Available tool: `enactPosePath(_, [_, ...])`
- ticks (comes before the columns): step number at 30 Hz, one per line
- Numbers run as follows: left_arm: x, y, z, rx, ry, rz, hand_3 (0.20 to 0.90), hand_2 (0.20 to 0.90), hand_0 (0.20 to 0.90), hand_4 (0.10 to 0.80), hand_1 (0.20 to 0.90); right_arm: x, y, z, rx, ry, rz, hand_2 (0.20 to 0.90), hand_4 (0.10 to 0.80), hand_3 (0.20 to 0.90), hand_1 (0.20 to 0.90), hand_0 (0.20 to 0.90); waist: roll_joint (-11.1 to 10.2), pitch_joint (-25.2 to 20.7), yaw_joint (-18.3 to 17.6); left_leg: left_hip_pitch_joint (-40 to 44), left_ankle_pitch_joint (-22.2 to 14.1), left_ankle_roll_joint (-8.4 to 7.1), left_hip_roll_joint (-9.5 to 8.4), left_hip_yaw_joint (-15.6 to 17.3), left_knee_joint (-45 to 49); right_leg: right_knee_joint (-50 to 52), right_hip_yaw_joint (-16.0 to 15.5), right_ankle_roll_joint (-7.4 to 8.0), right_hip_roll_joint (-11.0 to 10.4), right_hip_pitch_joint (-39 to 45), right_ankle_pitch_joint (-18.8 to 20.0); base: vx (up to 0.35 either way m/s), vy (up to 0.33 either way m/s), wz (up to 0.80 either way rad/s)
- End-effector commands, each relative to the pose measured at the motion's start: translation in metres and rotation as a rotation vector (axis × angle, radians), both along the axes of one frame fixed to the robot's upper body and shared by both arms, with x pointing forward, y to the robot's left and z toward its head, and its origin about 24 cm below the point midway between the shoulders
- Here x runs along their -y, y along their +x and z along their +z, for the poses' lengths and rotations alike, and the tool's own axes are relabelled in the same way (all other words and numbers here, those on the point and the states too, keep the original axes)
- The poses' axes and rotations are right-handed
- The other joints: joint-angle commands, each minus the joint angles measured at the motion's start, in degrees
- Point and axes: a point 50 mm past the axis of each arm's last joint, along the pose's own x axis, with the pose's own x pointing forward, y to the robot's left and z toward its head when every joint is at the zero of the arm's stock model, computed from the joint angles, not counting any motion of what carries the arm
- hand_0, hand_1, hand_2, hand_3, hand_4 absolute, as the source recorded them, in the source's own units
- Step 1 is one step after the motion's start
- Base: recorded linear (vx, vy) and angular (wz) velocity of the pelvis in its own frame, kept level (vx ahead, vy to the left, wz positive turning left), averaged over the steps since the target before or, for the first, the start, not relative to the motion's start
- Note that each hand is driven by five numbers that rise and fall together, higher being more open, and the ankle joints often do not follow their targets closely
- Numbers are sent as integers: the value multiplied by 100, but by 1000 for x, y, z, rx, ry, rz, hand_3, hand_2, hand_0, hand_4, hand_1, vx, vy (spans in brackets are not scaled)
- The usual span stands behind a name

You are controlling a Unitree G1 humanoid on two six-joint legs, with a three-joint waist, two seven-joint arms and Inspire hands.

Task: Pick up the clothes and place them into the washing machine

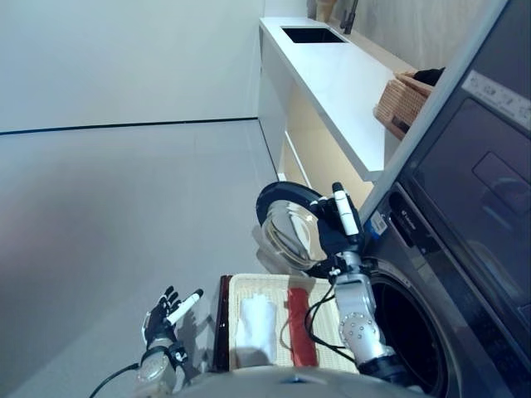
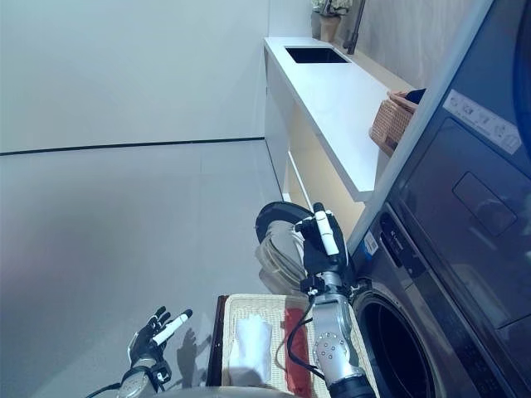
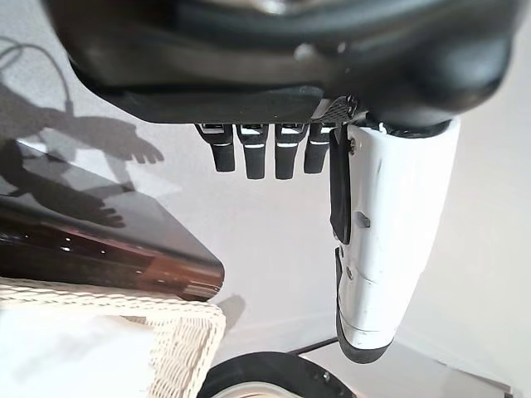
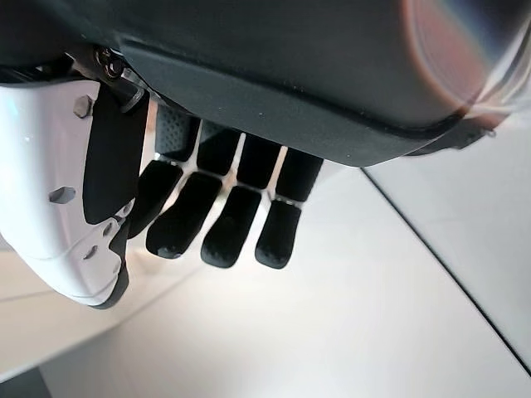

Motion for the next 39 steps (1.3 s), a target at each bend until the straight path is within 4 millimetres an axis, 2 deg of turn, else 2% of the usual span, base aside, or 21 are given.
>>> enactPosePath(1, [-15,17,7,57,65,9,900,900,900,800,900,-3,12,56,304,-4,-27,200,300,200,200,200,-17,-473,82,-159,-52,-310,123,69,86,484,-82,-74,147,-44,-495,0,0,0])
enactPosePath(3, [-17,15,5,42,67,18,900,900,900,800,900,-4,13,56,303,-1,-19,200,300,200,200,200,-29,-468,94,-156,-51,-314,125,53,88,483,-87,-75,148,-39,-498,0,0,0])
enactPosePath(4, [-18,15,5,41,69,20,900,900,900,800,900,-5,14,57,307,-12,-10,535,539,535,535,535,-31,-460,102,-157,-49,-314,125,50,87,486,-87,-77,149,-36,-498,0,0,0])
enactPosePath(5, [-19,14,5,37,72,18,900,900,900,800,900,-6,15,58,309,-7,0,900,800,900,900,900,-32,-452,106,-159,-45,-316,126,39,89,487,-94,-83,148,-30,-501,0,0,0])
enactPosePath(20, [-27,-18,-8,-130,122,-14,900,900,900,800,900,-8,17,64,334,-5,14,900,800,900,900,900,-57,-457,176,-205,-41,-312,133,-15,97,508,-152,-86,164,-62,-523,0,-1,0])
enactPosePath(21, [-28,-18,-8,-133,123,-12,900,900,900,800,900,-8,17,64,338,-2,14,639,614,639,639,639,-59,-451,174,-207,-43,-315,137,-17,105,511,-158,-86,164,-62,-528,0,0,0])
enactPosePath(22, [-28,-19,-8,-139,124,-11,900,900,900,800,900,-7,17,64,336,-7,9,200,300,200,200,200,-61,-454,173,-204,-42,-316,138,-21,101,509,-159,-86,165,-59,-528,0,0,0])
enactPosePath(39, [-28,-19,-8,-136,126,-7,900,900,900,800,900,-6,15,67,350,7,-8,200,300,200,200,200,-70,-460,148,-208,-44,-304,146,-35,115,518,-155,-99,181,-63,-533,0,0,0])
